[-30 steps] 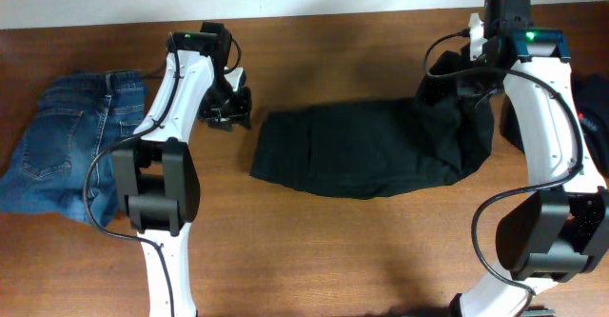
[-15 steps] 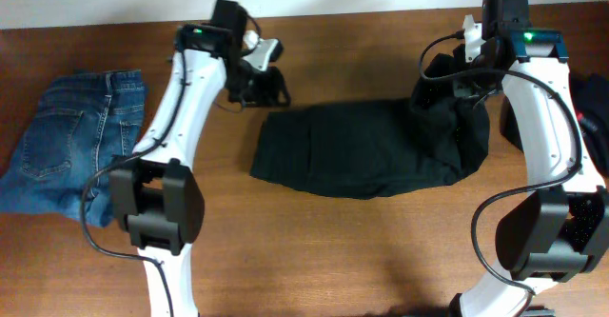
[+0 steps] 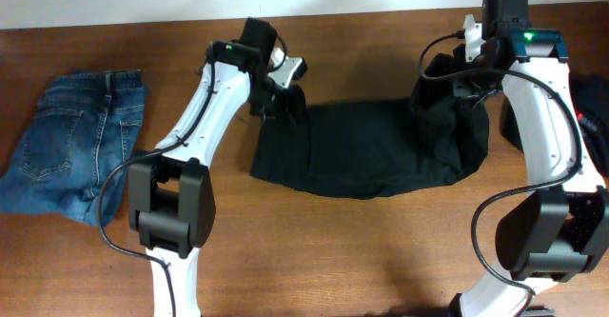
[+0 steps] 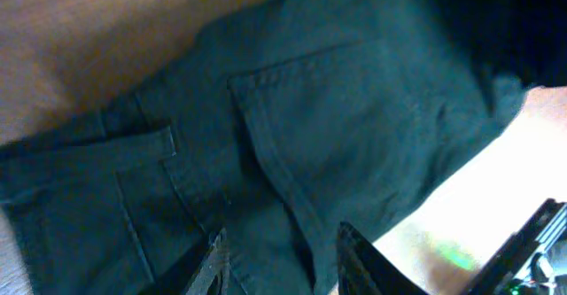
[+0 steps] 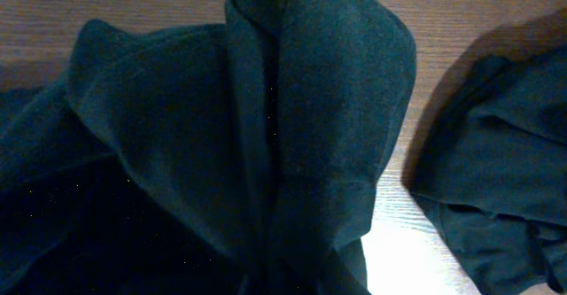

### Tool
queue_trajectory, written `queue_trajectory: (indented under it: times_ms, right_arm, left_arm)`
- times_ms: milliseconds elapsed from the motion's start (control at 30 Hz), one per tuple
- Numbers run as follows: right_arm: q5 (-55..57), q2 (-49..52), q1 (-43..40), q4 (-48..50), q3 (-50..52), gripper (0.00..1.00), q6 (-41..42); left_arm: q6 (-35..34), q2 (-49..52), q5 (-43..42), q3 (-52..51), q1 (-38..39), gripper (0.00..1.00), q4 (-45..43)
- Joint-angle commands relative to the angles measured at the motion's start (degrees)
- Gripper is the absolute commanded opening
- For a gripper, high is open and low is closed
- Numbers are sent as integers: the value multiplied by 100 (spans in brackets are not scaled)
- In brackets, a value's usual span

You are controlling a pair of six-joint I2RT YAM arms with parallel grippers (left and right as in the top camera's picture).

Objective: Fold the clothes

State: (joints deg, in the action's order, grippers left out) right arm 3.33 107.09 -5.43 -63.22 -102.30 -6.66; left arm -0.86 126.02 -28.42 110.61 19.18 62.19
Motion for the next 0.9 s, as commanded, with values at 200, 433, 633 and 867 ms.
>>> queue_trajectory:
  times_ms: [200,433,633,867]
  right_arm:
    - [-37,-55,11,17,2,15,74]
    - [-39,-55,11,15,2,14,114]
    - [-214,-55,11,17,-2,14,127]
    - [-203,-66,-203,42,-4,14,424]
  left_arm:
    - [114,107,13,-1255,22,39,-798]
    - [-662,144,2385,-1803,9,35,-732]
    - [-649,352,2568,-1858,-216,35,-691]
    - [-654,490,2594,-1858,-940,30,-693]
